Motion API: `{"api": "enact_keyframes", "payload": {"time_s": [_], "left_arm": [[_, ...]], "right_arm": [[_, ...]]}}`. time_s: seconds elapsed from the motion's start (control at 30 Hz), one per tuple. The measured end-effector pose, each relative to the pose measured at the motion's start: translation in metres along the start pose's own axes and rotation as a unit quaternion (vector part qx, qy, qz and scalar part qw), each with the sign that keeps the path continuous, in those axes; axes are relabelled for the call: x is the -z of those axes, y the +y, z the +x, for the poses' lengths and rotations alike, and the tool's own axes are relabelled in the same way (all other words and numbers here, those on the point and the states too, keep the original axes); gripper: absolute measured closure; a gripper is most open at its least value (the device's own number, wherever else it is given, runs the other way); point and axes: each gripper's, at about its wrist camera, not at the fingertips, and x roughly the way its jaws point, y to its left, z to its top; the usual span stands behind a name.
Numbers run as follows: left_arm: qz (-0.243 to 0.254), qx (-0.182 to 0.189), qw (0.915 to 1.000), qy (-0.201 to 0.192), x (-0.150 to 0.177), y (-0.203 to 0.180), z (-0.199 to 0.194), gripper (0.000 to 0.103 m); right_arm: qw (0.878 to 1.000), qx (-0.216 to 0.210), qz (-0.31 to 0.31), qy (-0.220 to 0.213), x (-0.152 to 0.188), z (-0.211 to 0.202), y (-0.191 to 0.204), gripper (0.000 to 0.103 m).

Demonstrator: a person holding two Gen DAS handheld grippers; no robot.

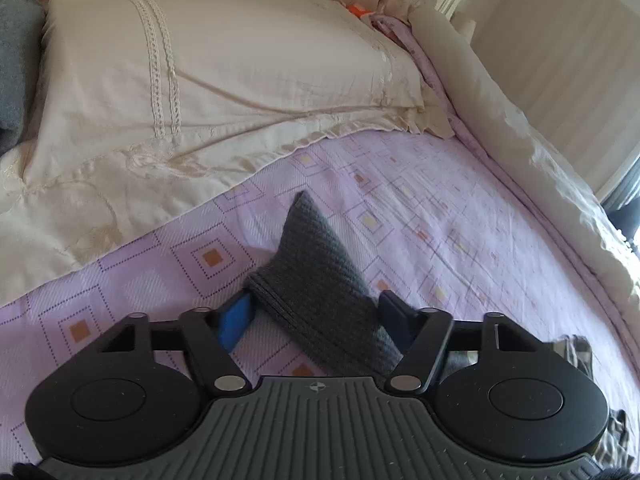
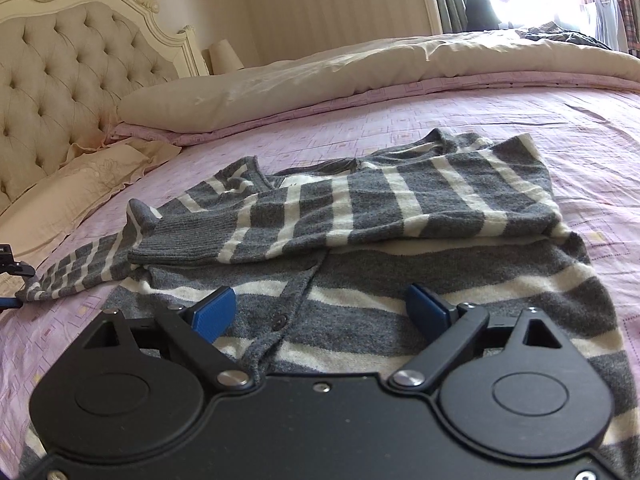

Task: Fold small clothes
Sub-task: 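Reach the left gripper to the other sleeve cuff and grasp it, then lift the sleeve over the cardigan body and open the left gripper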

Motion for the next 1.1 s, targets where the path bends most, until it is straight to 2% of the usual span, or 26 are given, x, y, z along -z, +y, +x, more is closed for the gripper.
{"api": "enact_keyframes", "payload": {"time_s": [0.03,0.07,0.1,0.2,0.33,0.43,0.57,0.7,0.83,0.93,1.1], "left_arm": [[0.003,0.007,1.0000,-0.001,-0.001,-0.002,0.001,0.077],[0.007,0.010,0.9999,0.003,-0.002,-0.005,0.002,0.083],[0.012,0.007,0.9999,-0.002,-0.002,-0.010,0.000,0.085],[0.035,0.022,0.9985,-0.037,-0.005,-0.027,-0.021,0.085],[0.071,0.060,0.9928,-0.076,-0.016,-0.062,-0.059,0.085],[0.118,0.088,0.9841,-0.099,-0.021,-0.101,-0.085,0.086],[0.162,0.135,0.9712,-0.110,-0.017,-0.159,-0.108,0.086],[0.190,0.181,0.9603,-0.095,0.002,-0.220,-0.110,0.085],[0.218,0.215,0.9502,-0.058,0.037,-0.271,-0.094,0.085],[0.253,0.219,0.9419,-0.028,0.074,-0.303,-0.076,0.085],[0.313,0.194,0.9296,0.017,0.130,-0.341,-0.048,0.085]], "right_arm": [[1.000,0.000,0.000,0.000,0.000,0.000,0.000,0.010],[1.000,-0.001,0.001,0.000,0.000,0.000,0.000,0.010],[1.000,-0.001,0.001,0.000,0.000,0.000,0.000,0.010],[1.000,-0.003,0.003,-0.001,0.000,0.000,0.000,0.009],[1.000,-0.007,0.008,-0.002,-0.001,-0.001,-0.002,0.009],[1.000,-0.010,0.012,-0.003,-0.001,-0.001,-0.004,0.009],[1.000,-0.016,0.018,-0.005,-0.001,-0.002,-0.007,0.009],[0.999,-0.023,0.028,-0.008,-0.001,-0.003,-0.009,0.009],[0.999,-0.028,0.036,-0.011,-0.001,-0.003,-0.011,0.009],[0.999,-0.032,0.041,-0.012,-0.001,-0.004,-0.013,0.009],[0.998,-0.039,0.051,-0.015,0.000,-0.004,-0.016,0.009]]}}
